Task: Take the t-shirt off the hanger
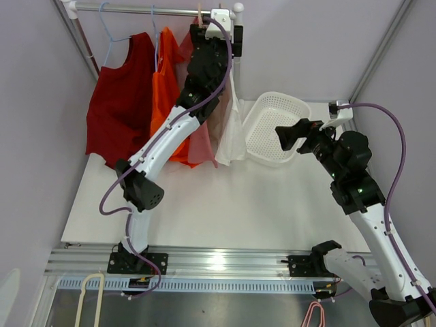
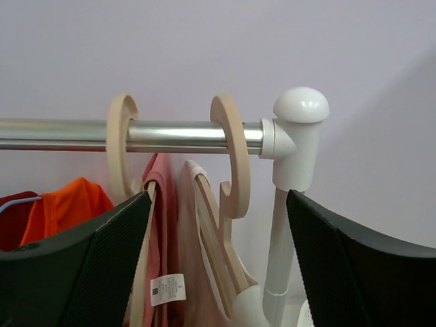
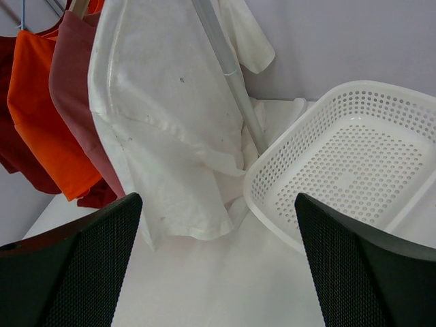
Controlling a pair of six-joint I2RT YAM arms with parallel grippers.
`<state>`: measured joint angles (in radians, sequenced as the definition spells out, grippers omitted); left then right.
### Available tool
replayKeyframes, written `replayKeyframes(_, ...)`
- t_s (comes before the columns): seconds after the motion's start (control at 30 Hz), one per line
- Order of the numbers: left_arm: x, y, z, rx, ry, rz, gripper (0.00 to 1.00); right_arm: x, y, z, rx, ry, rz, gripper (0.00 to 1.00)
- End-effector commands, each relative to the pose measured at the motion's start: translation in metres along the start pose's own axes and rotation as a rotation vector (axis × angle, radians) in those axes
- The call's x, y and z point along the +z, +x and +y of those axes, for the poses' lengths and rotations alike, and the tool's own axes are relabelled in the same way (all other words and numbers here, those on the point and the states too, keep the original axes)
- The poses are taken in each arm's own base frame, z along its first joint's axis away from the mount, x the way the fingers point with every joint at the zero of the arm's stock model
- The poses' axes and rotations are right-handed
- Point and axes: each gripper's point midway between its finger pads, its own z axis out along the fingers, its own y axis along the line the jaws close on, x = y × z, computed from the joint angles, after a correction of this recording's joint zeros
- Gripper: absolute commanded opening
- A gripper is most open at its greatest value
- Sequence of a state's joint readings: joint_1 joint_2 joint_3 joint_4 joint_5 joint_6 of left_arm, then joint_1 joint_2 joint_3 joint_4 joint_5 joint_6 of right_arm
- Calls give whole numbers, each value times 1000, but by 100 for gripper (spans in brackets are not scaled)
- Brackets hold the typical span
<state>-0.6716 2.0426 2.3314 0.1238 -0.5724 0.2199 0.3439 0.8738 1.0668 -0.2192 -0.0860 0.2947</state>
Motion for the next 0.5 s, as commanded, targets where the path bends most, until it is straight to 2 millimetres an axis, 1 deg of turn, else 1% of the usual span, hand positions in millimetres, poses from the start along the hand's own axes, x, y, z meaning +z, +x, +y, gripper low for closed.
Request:
replayKeyframes(0.0, 8, -19, 1, -24, -15, -86, 83, -4, -12, 0, -18, -1, -32, 99)
replayKeyframes(0.07, 10, -16, 3, -21, -21, -88, 79, -3, -11, 0, -19, -3, -28, 99)
replayKeyframes(0.2, 15, -10, 12, -18, -68, -100, 75, -2, -7, -1, -20, -8, -20, 100)
replayKeyframes(0.23, 16, -14, 15, -23, -82, -118, 72, -2, -6, 0, -20, -11, -19, 99)
replayKeyframes(0.33, 16, -20, 24, -14, -119, -148, 67, -2, -5, 1, -17, -21, -15, 100)
replayKeyframes(0.4, 16, -23, 27, -2, -122, -160, 64, -2, -5, 2, -18, -23, -16, 100)
replayKeyframes(0.47, 16, -32, 31, -4, -122, -184, 59, -1, -4, 1, -19, -22, -13, 100)
